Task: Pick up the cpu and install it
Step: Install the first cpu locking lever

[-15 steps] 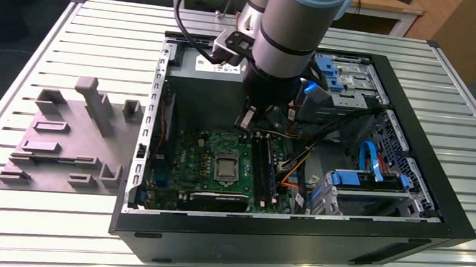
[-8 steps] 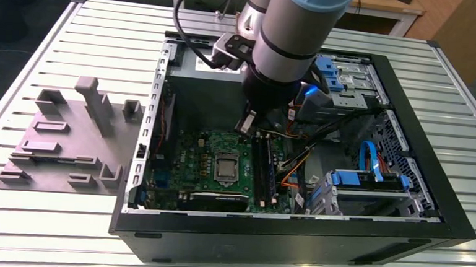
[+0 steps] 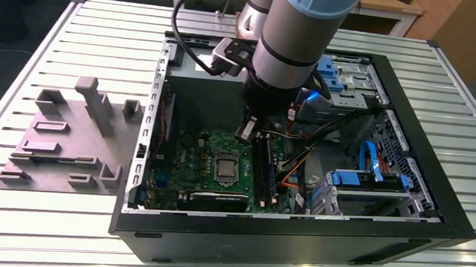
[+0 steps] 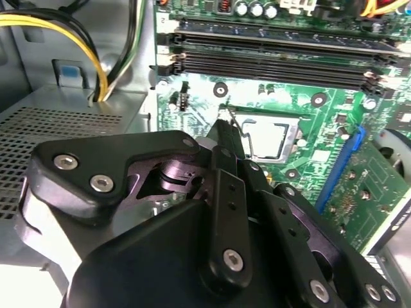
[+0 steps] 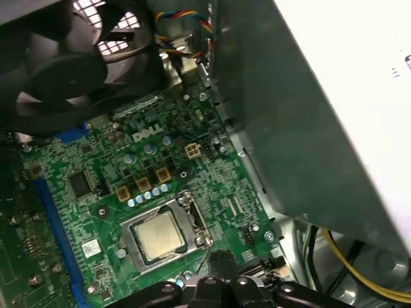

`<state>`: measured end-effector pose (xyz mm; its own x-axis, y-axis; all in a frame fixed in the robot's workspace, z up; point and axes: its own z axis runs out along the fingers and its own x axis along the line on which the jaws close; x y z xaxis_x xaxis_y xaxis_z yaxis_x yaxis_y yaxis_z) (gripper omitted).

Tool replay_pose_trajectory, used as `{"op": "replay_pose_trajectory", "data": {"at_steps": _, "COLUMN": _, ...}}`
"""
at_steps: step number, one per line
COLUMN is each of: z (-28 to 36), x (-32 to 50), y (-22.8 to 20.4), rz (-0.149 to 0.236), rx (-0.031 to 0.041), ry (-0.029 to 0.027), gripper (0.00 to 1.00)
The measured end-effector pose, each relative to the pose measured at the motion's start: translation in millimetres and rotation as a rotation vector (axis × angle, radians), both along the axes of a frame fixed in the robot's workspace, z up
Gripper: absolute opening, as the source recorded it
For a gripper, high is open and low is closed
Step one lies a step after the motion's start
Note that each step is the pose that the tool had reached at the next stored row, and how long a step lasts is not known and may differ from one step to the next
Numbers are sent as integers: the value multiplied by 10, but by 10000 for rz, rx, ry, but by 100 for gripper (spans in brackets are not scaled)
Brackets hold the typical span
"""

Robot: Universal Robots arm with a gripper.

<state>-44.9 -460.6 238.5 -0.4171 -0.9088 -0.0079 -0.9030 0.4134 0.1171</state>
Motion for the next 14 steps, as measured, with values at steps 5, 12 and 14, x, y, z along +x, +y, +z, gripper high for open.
{"op": "replay_pose_trajectory", "data": {"at_steps": 5, "z": 0, "x": -2, "y": -70, "rz": 45, "rx": -1, "ry": 1, "gripper": 10}}
{"op": "replay_pose_trajectory", "data": {"at_steps": 12, "z": -6, "x": -17, "y": -92, "rz": 74, "rx": -17, "ry": 0, "gripper": 10}}
{"op": "replay_pose_trajectory", "data": {"at_steps": 14, "z": -9, "x": -24, "y": -104, "rz": 74, "rx": -27, "ry": 0, "gripper": 10}}
